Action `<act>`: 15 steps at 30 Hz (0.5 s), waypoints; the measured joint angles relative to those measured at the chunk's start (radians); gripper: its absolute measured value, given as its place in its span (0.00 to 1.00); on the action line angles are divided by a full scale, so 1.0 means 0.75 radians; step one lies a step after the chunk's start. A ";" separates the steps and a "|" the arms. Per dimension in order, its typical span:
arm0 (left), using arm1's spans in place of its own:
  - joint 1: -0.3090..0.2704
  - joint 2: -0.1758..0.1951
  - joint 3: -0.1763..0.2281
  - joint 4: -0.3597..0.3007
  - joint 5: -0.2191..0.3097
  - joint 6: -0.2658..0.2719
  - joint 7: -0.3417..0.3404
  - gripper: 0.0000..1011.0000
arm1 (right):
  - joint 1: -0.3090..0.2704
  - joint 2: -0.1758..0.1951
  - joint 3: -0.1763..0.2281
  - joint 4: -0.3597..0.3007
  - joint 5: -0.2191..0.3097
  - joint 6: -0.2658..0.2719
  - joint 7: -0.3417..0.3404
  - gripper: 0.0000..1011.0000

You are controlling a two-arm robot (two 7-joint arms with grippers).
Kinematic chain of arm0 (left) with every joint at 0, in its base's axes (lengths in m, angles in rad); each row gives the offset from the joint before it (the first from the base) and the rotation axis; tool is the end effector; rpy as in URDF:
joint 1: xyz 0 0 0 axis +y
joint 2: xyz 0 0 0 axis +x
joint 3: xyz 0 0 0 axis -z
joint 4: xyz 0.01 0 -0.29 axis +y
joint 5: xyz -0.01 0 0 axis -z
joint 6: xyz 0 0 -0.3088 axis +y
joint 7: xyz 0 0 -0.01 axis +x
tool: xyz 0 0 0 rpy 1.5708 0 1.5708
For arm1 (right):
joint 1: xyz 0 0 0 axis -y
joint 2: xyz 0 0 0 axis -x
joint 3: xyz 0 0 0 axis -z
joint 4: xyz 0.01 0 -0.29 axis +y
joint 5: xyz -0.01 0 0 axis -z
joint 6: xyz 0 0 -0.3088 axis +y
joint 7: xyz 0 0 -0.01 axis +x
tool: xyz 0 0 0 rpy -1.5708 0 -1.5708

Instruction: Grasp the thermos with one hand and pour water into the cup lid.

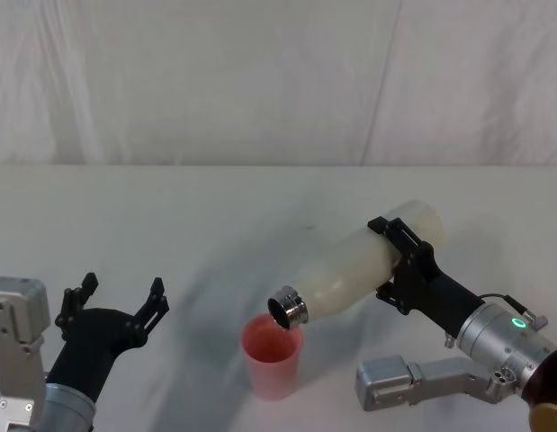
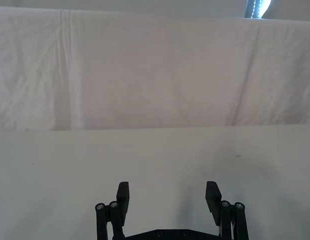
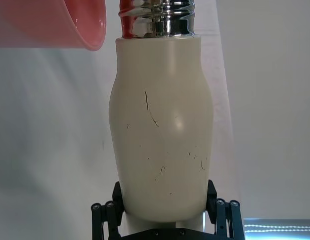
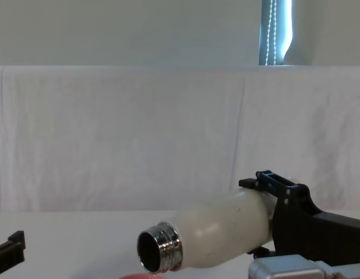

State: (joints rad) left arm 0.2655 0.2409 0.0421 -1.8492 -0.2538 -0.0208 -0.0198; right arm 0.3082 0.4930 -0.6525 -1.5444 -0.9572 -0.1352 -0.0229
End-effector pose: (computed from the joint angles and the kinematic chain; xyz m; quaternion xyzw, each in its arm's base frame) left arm 0.2529 0.0375 -0.2853 -0.0174 0.0064 0.6617 0.7496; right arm 0.3589 0.0308 -0.2696 -0.3047 -0.6197 -0.3019 0.6572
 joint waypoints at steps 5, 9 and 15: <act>0.000 0.000 0.000 0.000 0.000 0.000 0.000 0.99 | 0.002 0.000 -0.003 -0.001 -0.005 0.002 0.000 0.95; 0.000 0.000 0.000 0.000 0.000 0.000 0.000 0.99 | 0.004 0.001 -0.005 -0.002 -0.008 0.003 0.001 0.95; 0.000 0.000 0.000 0.000 0.000 0.000 0.000 0.99 | 0.006 0.004 -0.007 -0.005 -0.012 0.005 0.003 0.95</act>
State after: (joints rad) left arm 0.2655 0.2410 0.0421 -1.8492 -0.2538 -0.0208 -0.0199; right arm 0.3130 0.4960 -0.6580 -1.5483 -0.9662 -0.1312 -0.0208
